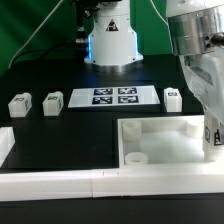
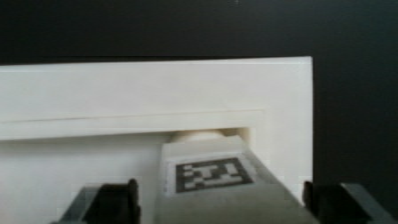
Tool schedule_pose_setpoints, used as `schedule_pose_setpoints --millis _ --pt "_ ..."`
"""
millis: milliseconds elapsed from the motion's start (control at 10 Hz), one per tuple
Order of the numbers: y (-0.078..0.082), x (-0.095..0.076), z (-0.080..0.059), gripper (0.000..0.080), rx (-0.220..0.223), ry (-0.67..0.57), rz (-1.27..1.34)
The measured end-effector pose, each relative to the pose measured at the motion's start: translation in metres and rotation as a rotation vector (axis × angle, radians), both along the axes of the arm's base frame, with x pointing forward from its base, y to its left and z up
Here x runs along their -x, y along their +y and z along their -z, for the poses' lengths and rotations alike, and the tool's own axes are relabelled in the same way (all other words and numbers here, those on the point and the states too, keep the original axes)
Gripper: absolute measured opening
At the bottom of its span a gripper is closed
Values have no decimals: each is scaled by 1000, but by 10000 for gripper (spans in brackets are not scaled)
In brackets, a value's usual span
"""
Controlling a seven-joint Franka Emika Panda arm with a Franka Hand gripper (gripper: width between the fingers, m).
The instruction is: Assemble one leg
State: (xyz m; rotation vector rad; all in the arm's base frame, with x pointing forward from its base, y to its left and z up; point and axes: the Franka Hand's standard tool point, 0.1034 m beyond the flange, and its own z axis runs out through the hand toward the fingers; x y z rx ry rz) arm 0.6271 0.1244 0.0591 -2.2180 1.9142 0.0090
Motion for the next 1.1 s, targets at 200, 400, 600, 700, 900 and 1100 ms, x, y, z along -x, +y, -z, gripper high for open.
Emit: schedule_pose_setpoints --millis 200,400,600,700,900,1100 --pt "4 6 2 637 71 -14 -374" --pt "5 7 2 646 105 -36 -623" --pt "4 7 2 649 120 -58 -769" --pt "4 6 1 649 150 -71 -927" --pt "11 -5 -9 649 253 -119 -1228" --pt "10 -5 -7 649 269 -135 -1295"
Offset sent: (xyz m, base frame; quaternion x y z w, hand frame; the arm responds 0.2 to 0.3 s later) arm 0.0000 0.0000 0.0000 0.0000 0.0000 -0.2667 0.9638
